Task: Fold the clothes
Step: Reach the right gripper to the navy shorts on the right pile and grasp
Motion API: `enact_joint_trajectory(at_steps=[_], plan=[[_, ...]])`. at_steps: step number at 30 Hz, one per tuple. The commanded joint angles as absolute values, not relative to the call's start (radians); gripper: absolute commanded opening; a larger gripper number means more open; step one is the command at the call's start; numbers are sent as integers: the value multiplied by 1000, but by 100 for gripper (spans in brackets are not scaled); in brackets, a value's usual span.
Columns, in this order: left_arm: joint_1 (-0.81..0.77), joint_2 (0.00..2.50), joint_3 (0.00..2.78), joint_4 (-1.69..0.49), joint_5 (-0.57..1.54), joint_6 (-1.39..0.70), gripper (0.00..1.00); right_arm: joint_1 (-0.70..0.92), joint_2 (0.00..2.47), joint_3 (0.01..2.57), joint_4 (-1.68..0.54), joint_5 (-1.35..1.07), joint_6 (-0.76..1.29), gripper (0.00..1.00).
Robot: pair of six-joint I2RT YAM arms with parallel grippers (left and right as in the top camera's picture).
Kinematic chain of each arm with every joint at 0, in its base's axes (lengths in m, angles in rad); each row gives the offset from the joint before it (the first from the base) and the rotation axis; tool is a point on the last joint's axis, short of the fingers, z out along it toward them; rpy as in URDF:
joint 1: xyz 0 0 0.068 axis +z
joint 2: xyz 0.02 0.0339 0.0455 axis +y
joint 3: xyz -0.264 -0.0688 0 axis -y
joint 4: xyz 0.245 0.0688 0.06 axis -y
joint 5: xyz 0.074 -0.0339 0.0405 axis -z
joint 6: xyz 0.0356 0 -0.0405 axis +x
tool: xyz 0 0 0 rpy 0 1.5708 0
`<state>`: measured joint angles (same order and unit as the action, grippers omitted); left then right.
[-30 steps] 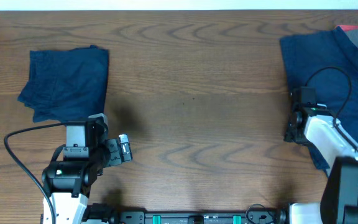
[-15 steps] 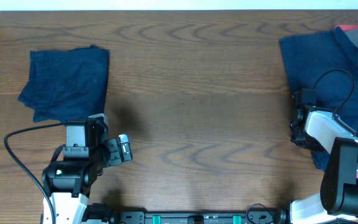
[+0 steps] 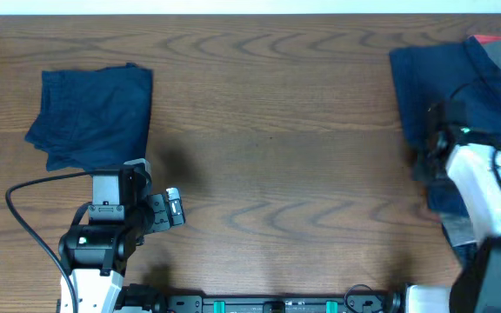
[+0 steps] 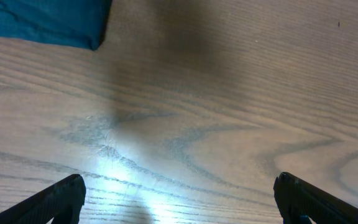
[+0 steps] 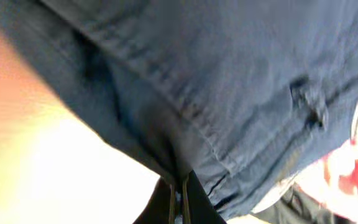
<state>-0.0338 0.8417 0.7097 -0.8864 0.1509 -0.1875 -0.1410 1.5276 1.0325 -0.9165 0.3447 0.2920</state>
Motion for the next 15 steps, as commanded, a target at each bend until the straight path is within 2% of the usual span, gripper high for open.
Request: enact_joint_trajectory(at_steps=[1,8,13,15], plan=[[-30,842,730,-889,150,-201,98,-142,1440,1107,-941,131,176,1],[-30,842,730,-889,150,-201,98,-121,1396,1107,-1029,-74,111,1],[-30,842,730,-889,150,-201,98,-38,1396,1103,-1076,-627,-259,1],[-30,842,730,-889,150,-201,98,11,1396,1103,-1066,-773,-338,3]])
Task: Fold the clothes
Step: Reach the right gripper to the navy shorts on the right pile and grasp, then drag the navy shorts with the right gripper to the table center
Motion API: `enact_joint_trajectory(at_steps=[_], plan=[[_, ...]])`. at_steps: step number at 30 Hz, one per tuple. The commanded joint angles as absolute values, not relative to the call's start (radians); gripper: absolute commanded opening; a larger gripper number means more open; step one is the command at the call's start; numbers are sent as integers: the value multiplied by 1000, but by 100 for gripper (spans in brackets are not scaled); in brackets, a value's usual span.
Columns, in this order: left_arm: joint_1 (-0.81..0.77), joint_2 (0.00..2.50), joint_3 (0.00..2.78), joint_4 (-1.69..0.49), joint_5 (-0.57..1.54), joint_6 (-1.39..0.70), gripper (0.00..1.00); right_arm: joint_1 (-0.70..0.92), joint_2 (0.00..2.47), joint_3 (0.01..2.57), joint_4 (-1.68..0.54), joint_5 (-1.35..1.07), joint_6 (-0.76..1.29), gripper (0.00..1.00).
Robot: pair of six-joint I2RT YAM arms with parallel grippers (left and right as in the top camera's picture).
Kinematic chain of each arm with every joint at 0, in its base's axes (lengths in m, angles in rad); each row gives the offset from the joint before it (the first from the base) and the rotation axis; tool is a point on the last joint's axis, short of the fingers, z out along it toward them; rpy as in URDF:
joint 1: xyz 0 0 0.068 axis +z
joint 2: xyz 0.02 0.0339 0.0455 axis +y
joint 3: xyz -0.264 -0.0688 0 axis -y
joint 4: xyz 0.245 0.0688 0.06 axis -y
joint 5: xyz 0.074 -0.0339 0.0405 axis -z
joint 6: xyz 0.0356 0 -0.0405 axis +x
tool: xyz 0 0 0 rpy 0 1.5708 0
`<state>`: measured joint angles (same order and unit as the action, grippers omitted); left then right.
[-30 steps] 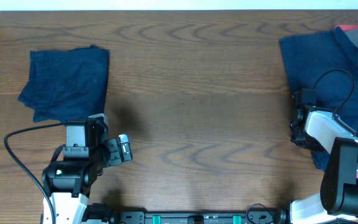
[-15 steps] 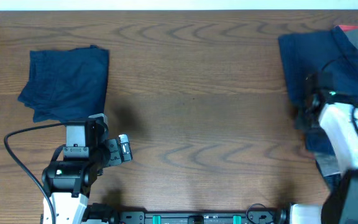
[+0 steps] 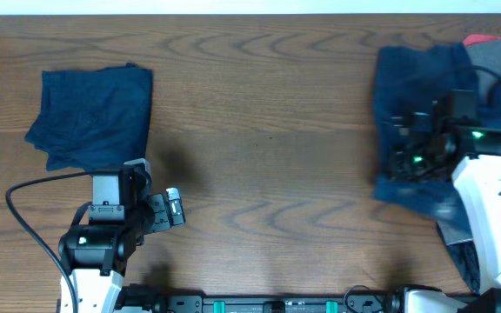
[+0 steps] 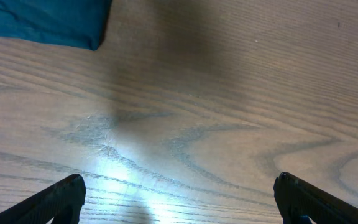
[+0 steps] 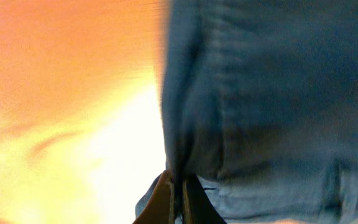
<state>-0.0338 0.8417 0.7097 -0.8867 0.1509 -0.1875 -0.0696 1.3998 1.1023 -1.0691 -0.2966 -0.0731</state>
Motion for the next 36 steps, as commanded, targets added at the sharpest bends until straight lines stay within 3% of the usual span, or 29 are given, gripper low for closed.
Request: enact_joint_trajectory(at_steps=[1,12,19,25,26,27,36], plan=[[-30,842,730,-889,150,-201,98,40,1396,1103,-1041,-790,-326,2],[-30,842,730,-889,150,-201,98,411,1486,1097,-619,-564,23,2],[-30,842,730,-884,150,-208,98,559,1582,1097,-489,-466,90,50],[-30,842,730,-881,152,-476,98,467,1537,1098,-653,-74,321,69],[-30,842,730,-879,169,-513,98,433,1520,1098,-683,-61,322,88],[-30,844,728,-867,197,-518,98,400,1505,1098,-708,-57,321,99],[-43,991,718,-718,443,-517,98,67,1436,1098,-946,-56,321,99]])
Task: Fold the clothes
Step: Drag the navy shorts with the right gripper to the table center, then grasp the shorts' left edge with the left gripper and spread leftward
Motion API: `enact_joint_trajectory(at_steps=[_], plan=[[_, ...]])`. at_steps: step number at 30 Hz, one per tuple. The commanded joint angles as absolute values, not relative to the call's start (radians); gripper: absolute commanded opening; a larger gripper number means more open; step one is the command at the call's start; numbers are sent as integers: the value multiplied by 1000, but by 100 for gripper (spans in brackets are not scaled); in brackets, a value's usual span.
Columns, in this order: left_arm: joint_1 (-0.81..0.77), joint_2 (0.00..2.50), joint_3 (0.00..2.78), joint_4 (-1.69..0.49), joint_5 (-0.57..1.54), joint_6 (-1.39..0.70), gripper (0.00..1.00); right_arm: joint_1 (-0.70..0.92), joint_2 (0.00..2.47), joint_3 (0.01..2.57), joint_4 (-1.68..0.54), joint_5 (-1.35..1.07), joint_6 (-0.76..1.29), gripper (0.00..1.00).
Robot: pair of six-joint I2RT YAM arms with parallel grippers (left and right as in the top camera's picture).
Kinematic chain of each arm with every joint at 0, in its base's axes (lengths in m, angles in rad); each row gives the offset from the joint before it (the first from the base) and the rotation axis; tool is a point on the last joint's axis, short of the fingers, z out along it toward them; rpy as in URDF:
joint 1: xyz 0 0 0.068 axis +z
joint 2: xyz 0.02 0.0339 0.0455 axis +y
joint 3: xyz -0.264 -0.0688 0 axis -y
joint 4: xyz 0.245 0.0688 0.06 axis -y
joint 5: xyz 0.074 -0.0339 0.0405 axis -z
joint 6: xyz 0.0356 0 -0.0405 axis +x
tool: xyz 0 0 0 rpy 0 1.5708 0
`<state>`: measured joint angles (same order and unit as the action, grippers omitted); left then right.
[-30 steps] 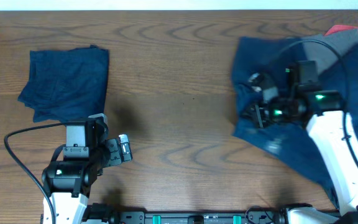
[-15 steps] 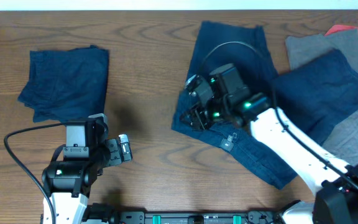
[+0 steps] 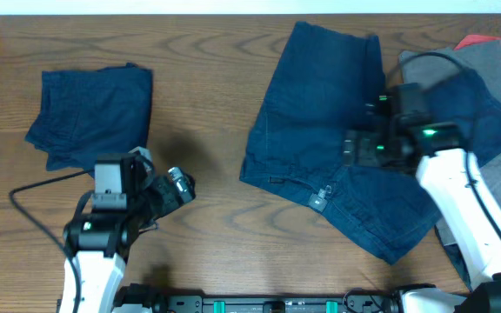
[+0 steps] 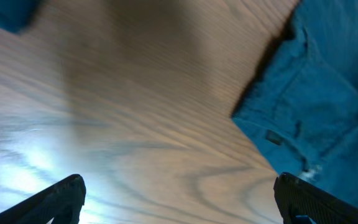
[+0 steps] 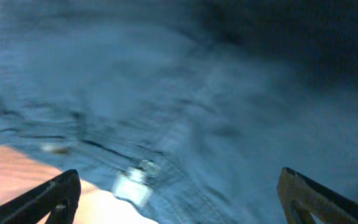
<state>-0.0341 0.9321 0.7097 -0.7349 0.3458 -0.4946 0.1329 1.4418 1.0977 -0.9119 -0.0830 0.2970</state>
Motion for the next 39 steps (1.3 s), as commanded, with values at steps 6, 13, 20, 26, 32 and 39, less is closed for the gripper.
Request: enact_joint_trajectory(at_steps=[6,13,20,26,32,39], plan=[[-151,1189,718,-586,464,-506,98,-84,1436,1098,-1037,-55,317,99],[-317,1436,718,-327,464,-506,98,-176,1436,1098,-1080,-55,302,99],[-375,1646,718,-9,464,-515,98,-202,1436,1098,-1115,-32,290,99],[-415,1755,718,126,464,-588,78,-205,1436,1098,-1115,-22,290,99],[-427,1743,719,115,464,-578,6,-205,1436,1098,-1115,-6,291,99],[-225,1636,852,14,460,-508,6,-205,1436,1098,-1123,-3,290,99]])
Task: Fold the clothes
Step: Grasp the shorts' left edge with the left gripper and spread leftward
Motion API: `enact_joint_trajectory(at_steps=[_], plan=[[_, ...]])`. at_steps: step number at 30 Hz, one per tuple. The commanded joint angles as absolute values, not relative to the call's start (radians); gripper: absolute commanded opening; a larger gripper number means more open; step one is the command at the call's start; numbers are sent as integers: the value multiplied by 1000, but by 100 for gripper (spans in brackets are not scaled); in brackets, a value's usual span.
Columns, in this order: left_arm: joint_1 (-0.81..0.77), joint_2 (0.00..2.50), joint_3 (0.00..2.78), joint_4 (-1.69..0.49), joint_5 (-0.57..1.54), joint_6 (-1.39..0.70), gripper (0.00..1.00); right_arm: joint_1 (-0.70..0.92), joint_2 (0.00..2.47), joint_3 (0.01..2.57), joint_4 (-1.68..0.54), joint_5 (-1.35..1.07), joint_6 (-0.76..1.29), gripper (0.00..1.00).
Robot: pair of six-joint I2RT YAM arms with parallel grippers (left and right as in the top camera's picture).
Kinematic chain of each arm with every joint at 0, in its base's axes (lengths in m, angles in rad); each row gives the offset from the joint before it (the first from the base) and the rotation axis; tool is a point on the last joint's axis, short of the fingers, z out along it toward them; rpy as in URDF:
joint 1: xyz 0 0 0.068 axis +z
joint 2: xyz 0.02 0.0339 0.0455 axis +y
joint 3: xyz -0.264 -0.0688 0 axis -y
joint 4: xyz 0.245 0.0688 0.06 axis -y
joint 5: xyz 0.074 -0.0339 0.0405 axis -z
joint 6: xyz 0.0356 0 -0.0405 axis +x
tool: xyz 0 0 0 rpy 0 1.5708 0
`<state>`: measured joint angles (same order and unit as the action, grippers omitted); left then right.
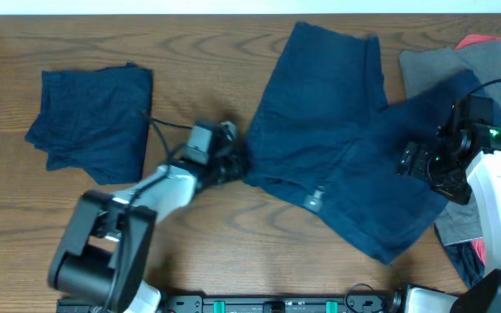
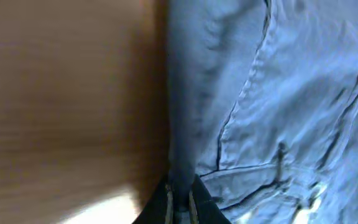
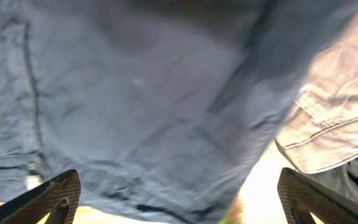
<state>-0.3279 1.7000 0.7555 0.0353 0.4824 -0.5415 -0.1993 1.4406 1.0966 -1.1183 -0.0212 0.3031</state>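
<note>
Dark denim shorts (image 1: 329,130) lie spread flat right of the table's middle, one leg toward the back and one toward the front right. My left gripper (image 1: 237,165) has reached across to their left edge and is shut on the denim hem (image 2: 180,198). Over the front-right leg hovers my right gripper (image 1: 417,162), open; in its wrist view the gripper (image 3: 179,205) has only denim (image 3: 142,106) below it and nothing between the fingers.
A folded dark blue garment (image 1: 94,120) lies at the back left. A pile of grey and red clothes (image 1: 494,54) sits at the far right, partly under the shorts; its grey cloth (image 3: 340,124) shows in the right wrist view. Bare wooden table (image 1: 233,252) runs along the front.
My left gripper was open near the front left; now it sits at the shorts' left edge, shut on the hem. My right gripper, still open, has shifted right over the other leg.
My right gripper was first shut on the shorts at the pile on the far right, then held them a little further left. Later the shorts lay spread mid-table with that gripper open. The left gripper stayed open at the front left until now gripping the hem.
</note>
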Motion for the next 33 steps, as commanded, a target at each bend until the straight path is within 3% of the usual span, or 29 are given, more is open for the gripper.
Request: enact_joint_trajectory(at_steps=[1,5,6,8,9,17,21,26,33], plan=[[-181,1622,897,-13,460,-498,6,-205,1436,1098,-1124,-3,290,99],[-34,1607,1079,-124,460,-483,6,-205,1436,1098,-1122,-4,291,99],[-9,1607,1113,-154,460,-483,13,-205,1436,1098,-1122,-4,291,99],[27,1607,1157,-215,466,-484,77,-205,1436,1098,-1122,-4,291,99],[35,1606,1166,-251,476,-483,97,-205,1436,1098,-1122,-4,291,99],[-15,1608,1148,-873,512,-423,98,-205,1436,1097,-1122,-4,291,99],[-94,1608,1077,-1037,513,-417,98,-205,1436,1097,-1118,-4,291,99],[-228,1606,938,-956,540,-570,98,-205,1436,1097,-1116,-4,290,99],[-490,1606,730,-529,588,-889,98,-205,1436,1097,-1118,-4,290,99]])
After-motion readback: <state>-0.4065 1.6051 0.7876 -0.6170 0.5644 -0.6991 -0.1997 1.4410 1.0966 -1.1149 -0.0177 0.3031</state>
